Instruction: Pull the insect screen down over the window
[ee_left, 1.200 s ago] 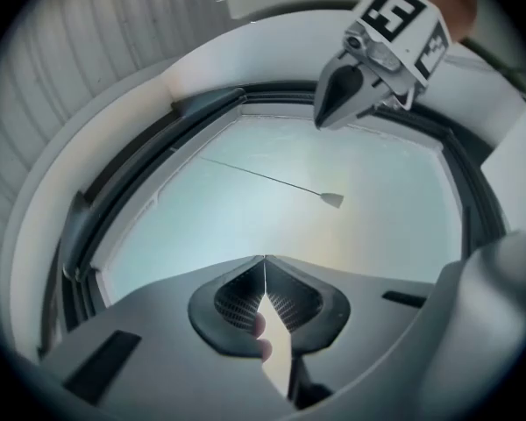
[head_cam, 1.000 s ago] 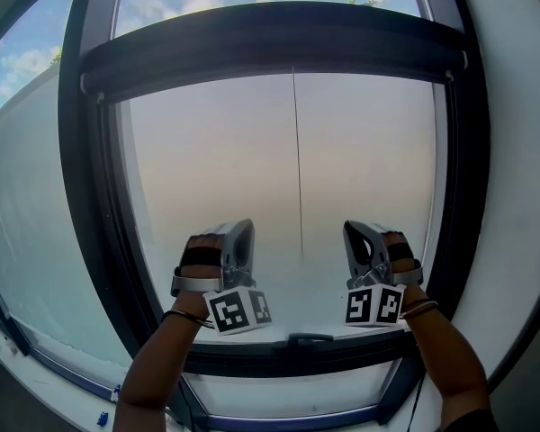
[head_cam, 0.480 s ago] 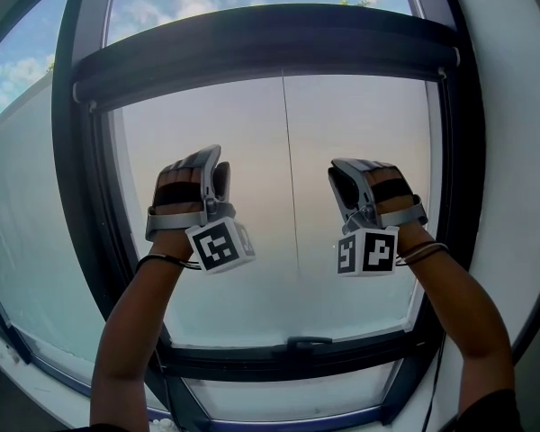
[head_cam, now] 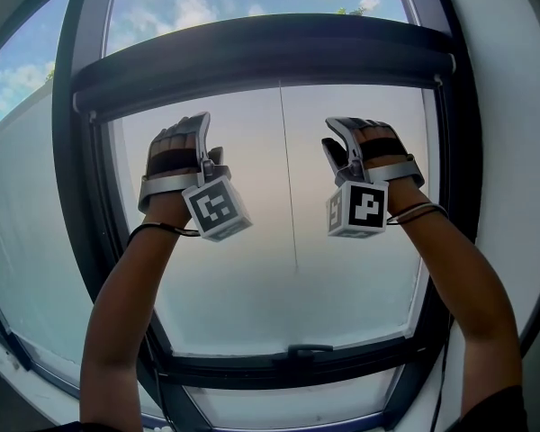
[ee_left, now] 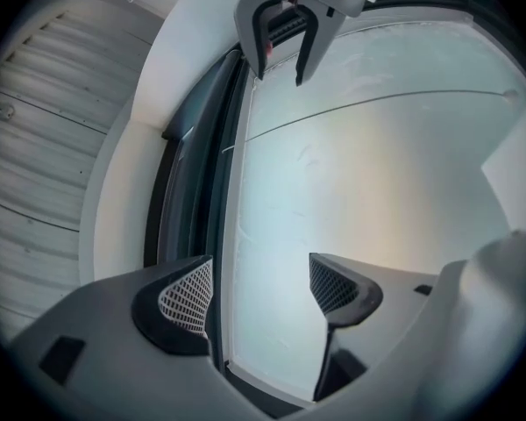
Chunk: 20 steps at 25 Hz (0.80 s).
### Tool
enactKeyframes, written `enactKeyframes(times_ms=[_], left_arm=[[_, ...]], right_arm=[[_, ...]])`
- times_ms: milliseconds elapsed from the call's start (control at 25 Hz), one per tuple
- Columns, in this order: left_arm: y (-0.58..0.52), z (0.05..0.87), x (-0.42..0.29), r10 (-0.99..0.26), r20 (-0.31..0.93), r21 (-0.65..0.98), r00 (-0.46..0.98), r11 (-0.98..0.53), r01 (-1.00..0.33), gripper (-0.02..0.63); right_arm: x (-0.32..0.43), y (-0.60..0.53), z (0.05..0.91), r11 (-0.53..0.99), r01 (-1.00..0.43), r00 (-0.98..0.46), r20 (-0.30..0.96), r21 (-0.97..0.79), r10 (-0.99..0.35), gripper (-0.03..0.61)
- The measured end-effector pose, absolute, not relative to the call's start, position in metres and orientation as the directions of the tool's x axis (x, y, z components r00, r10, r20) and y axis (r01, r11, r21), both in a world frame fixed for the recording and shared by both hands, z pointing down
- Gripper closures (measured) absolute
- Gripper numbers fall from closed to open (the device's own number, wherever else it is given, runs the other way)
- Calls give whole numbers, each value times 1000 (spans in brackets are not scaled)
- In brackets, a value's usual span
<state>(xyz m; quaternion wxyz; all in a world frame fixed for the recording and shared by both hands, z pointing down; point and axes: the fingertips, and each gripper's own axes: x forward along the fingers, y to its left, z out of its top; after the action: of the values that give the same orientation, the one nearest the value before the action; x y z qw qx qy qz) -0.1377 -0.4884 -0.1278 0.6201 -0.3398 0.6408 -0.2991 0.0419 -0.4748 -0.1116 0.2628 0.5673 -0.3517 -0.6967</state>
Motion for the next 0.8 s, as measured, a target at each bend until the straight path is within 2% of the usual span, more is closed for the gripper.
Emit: enactKeyframes(times_ms=[120, 440, 680, 800], left_arm=[[-492, -143, -140, -795, -607, -794, -6, 607, -26, 284], [-498, -184, -142, -770, -638, -770, -11, 638, -10, 284], [-505, -193, -144, -794, -607, -794, -37, 608, -4, 285], [-512, -192, -146, -827, -560, -826, -54, 562, -45, 285]], right_arm=[[42, -477, -136, -621, -41, -207, -615, 783, -761, 394], [42, -486, -185, -651, -49, -184, -647, 758, -740, 385], [43, -491, -198, -619, -10, -156, -612, 785, -775, 385], [40, -493, -203, -609, 1, -139, -603, 793, -785, 385]])
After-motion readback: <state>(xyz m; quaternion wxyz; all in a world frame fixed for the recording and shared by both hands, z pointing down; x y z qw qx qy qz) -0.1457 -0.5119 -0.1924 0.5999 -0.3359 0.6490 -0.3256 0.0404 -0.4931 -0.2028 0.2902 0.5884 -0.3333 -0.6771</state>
